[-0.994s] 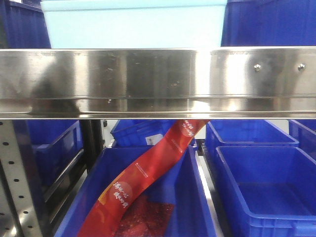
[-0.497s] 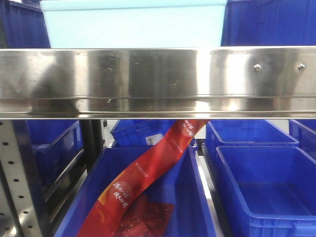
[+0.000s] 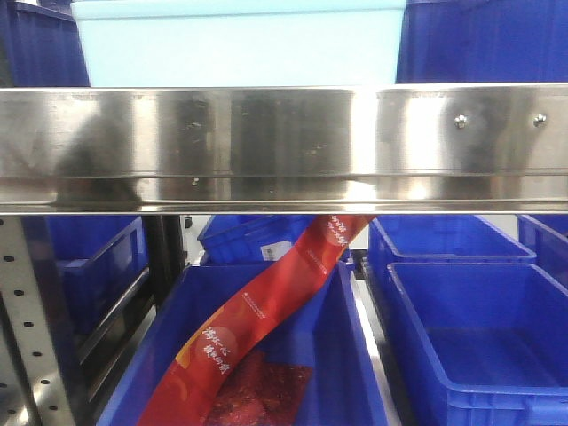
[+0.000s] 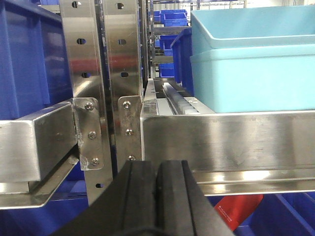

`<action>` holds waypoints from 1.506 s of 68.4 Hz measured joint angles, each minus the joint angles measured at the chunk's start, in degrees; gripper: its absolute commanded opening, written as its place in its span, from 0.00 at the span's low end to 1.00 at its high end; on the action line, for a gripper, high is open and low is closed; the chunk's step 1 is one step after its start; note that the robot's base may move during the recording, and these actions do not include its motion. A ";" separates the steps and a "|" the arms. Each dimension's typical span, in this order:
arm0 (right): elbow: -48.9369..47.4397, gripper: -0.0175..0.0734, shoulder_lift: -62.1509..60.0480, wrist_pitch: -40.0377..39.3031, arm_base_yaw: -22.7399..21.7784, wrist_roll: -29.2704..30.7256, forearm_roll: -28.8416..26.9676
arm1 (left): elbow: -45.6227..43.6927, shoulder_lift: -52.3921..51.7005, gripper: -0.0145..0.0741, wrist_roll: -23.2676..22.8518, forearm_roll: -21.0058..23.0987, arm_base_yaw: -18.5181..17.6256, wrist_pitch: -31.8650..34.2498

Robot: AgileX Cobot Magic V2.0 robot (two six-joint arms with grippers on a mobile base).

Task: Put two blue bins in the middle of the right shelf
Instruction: 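Open both grippers and pull them back from the bins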

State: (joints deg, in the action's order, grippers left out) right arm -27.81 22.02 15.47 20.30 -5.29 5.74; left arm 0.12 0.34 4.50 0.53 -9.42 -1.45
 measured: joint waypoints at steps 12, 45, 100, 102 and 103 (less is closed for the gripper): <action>0.39 0.01 -0.16 -0.48 -10.77 4.52 -6.37 | 0.00 0.00 0.04 0.00 0.00 0.00 0.00; 21.99 0.01 -12.62 -11.84 -17.43 5.29 -7.50 | 0.00 0.00 0.04 0.00 0.00 0.00 0.00; 27.69 0.01 -21.73 -10.33 -20.08 5.29 -9.31 | 0.00 0.00 0.04 0.00 0.00 0.00 0.40; 27.69 0.01 -21.73 -10.33 -20.08 5.29 -9.31 | 0.00 0.00 0.04 0.00 0.00 0.00 0.40; 27.69 0.01 -21.73 -10.33 -20.08 5.29 -9.31 | 0.00 0.00 0.04 0.00 0.00 0.00 0.40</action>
State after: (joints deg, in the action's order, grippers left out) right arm -0.12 0.28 5.14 0.22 0.00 -3.58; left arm 0.12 0.34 4.50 0.53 -9.42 -1.05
